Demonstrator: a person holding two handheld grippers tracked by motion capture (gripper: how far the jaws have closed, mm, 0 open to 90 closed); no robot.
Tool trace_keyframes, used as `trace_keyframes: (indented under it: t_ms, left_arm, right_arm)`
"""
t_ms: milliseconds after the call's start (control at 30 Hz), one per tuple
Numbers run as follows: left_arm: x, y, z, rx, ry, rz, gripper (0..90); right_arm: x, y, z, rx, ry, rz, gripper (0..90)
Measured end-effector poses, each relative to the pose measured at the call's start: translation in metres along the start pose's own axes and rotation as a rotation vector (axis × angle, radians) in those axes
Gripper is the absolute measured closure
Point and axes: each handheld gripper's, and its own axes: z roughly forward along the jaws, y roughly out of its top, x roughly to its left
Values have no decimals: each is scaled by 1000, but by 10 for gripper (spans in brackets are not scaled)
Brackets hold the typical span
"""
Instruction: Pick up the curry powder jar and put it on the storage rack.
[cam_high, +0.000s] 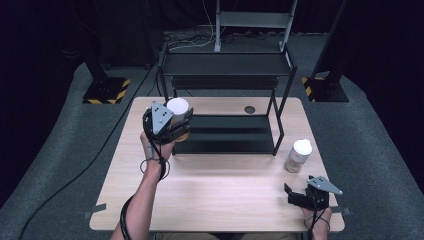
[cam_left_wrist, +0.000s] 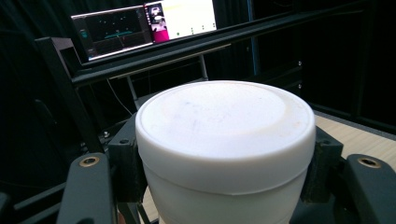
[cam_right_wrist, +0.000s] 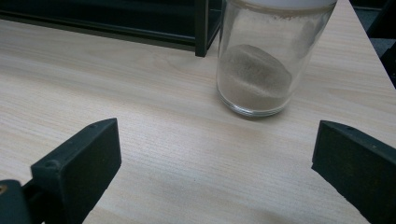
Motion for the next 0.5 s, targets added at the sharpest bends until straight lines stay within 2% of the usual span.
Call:
trace_keyframes:
  t_ms: [500]
  left_arm:
    - [2, 12, 6, -16, -2, 11, 333]
  right_arm:
    - [0, 0, 0, 0, -1, 2, 5]
